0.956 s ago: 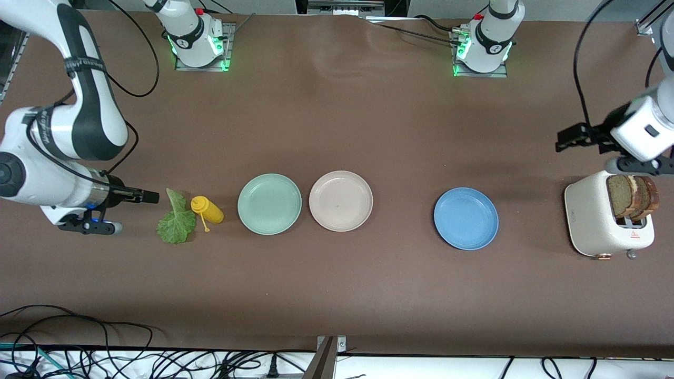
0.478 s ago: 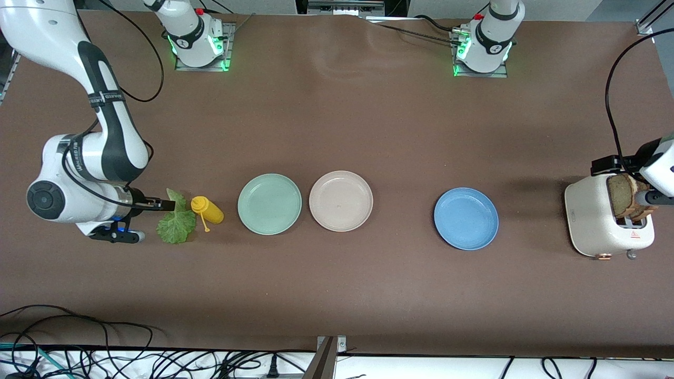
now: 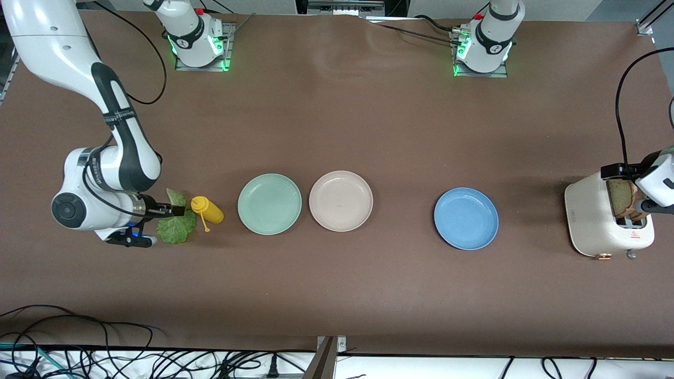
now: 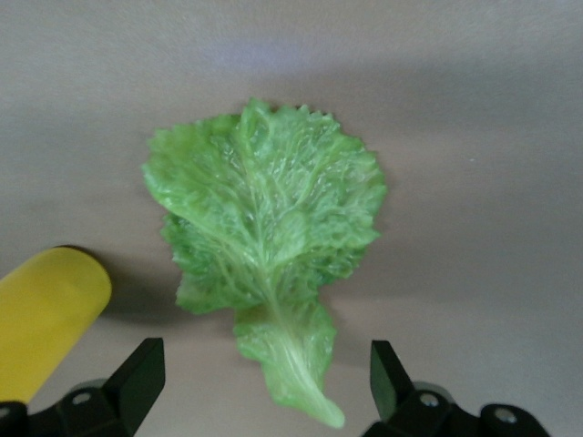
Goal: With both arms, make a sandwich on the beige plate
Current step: 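Grasp the lettuce with the right gripper while the left gripper grasps toast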
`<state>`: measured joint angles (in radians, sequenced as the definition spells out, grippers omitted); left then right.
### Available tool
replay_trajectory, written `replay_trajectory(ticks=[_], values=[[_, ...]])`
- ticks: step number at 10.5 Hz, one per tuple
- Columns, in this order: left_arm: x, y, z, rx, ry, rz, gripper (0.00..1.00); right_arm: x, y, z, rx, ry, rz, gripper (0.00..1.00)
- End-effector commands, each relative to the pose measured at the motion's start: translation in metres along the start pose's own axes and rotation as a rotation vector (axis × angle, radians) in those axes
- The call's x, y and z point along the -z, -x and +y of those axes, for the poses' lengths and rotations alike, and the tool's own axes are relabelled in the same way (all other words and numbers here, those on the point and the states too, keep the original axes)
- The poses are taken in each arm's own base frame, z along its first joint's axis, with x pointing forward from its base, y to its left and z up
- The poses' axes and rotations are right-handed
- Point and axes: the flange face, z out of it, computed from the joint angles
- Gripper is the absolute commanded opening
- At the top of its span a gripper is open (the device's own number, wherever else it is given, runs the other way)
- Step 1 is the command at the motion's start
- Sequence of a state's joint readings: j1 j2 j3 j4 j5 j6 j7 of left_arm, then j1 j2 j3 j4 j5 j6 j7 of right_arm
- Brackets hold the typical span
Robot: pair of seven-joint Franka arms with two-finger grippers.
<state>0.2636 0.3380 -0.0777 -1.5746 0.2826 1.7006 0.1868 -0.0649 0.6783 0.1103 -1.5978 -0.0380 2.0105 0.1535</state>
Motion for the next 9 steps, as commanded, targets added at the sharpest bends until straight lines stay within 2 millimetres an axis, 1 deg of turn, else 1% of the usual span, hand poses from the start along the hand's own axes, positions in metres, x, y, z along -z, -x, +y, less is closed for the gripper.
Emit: replay_trajectory(ticks=[1,2,3,4,5,6,7,8,9], values=[[-0.034,-0.009,-0.02,-0.022,-0.01,-0.021,1.0,-0.01,-0.004,-0.001,0.001,0.004,0.008,1.0],[-0.042,-0.012,-0.02,-0.032,-0.005,-0.031,1.0,-0.015,-0.005,-0.001,0.001,0.004,0.002,1.0],[-0.048,-0.015,-0.02,-0.033,-0.001,-0.04,1.0,-0.018,-0.005,-0.001,0.002,0.004,-0.003,0.95],[-0.049,-0.015,-0.019,-0.034,-0.001,-0.041,1.0,-0.019,-0.006,0.001,0.002,0.003,-0.002,0.72],[-0.053,-0.016,-0.02,-0.039,-0.002,-0.048,0.95,-0.022,-0.006,0.002,0.003,0.002,-0.003,0.48],[-0.061,-0.018,-0.023,-0.056,-0.046,-0.069,0.91,-0.024,-0.007,0.003,0.001,0.001,-0.003,0.42],[-0.063,-0.017,-0.029,-0.053,-0.062,-0.075,0.91,-0.024,-0.007,0.003,0.002,0.001,-0.003,0.24],[-0.069,-0.014,-0.041,-0.037,-0.058,-0.081,0.91,-0.019,-0.008,0.003,0.005,-0.003,0.005,0.0],[-0.074,-0.019,-0.04,-0.041,-0.058,-0.069,0.88,-0.012,-0.009,0.003,0.008,-0.003,0.015,0.0]])
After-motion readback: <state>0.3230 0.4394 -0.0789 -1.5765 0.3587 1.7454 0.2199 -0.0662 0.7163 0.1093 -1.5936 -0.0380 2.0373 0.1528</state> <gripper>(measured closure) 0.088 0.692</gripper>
